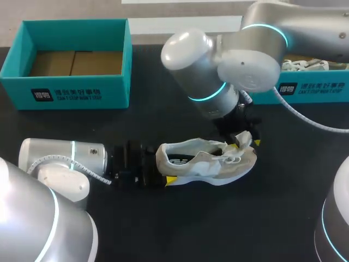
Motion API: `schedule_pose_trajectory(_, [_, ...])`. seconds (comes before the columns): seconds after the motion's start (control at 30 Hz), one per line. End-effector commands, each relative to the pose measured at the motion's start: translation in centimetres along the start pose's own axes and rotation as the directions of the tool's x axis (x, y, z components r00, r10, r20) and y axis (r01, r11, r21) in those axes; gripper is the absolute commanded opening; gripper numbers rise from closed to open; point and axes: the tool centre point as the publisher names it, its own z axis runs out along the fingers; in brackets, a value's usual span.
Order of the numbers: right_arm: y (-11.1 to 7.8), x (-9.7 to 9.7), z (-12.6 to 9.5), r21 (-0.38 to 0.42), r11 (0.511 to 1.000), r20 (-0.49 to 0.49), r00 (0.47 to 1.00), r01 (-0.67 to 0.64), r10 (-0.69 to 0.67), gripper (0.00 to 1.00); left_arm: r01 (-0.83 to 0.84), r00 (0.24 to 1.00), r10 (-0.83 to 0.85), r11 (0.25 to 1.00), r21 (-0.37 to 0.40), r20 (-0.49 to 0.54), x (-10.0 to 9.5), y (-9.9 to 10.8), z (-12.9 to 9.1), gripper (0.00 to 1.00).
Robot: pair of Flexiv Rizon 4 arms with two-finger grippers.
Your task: Take the shoe out of the shoebox, open the shoe tongue, remove and reinsert the insole, then place the shoe into the shoebox
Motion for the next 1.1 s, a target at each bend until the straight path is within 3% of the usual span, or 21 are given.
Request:
schedule_pose_trajectory(0.03, [-0.2, -0.5, 1.5, 0.018, 1.000, -0.011, 1.000, -0.016, 0.017, 0.84, -0.001, 1.000, 0.001, 1.000, -0.003, 0.000, 0.0, 0.1, 0.0, 0.00])
schedule_pose_trajectory(0.27, [-1.0, -1.3, 2.7, 0.053, 0.996, -0.003, 0.998, -0.070, 0.070, 0.84, -0.001, 1.000, 0.001, 1.000, -0.003, 0.000, 0.0, 0.1, 0.0, 0.00])
schedule_pose_trajectory(0.47, [-0.8, -2.2, 1.8, 0.043, 0.995, -0.015, 0.996, -0.092, 0.093, 0.87, -0.001, 1.000, 0.001, 1.000, -0.003, 0.000, 0.0, 0.1, 0.0, 0.00])
schedule_pose_trajectory(0.63, [0.5, -2.5, -1.1, -0.038, 0.998, -0.070, 0.996, -0.056, 0.053, 1.00, -0.001, 1.000, 0.001, 1.000, -0.003, 0.000, 0.0, 0.1, 0.0, 0.00])
schedule_pose_trajectory(0.77, [1.7, -1.6, -3.9, -0.146, 0.988, -0.171, 0.983, 0.047, -0.072, 1.00, -0.001, 1.000, 0.001, 1.000, -0.003, 0.000, 0.0, 0.1, 0.0, 0.00])
schedule_pose_trajectory(0.87, [2.5, -0.8, -5.7, -0.188, 0.972, -0.190, 0.966, 0.138, -0.174, 1.00, -0.001, 1.000, 0.001, 1.000, -0.003, 0.000, 0.0, 0.1, 0.0, 0.00])
schedule_pose_trajectory(1.0, [3.3, 0.0, -8.2, -0.258, 0.934, -0.223, 0.926, 0.246, -0.305, 1.00, -0.001, 1.000, 0.001, 1.000, -0.003, 0.000, 0.0, 0.1, 0.0, 0.00])
schedule_pose_trajectory(1.1, [3.6, 0.8, -9.9, -0.308, 0.882, -0.245, 0.867, 0.356, -0.435, 1.00, -0.001, 1.000, 0.001, 1.000, -0.003, 0.000, 0.0, 0.1, 0.0, 0.00])
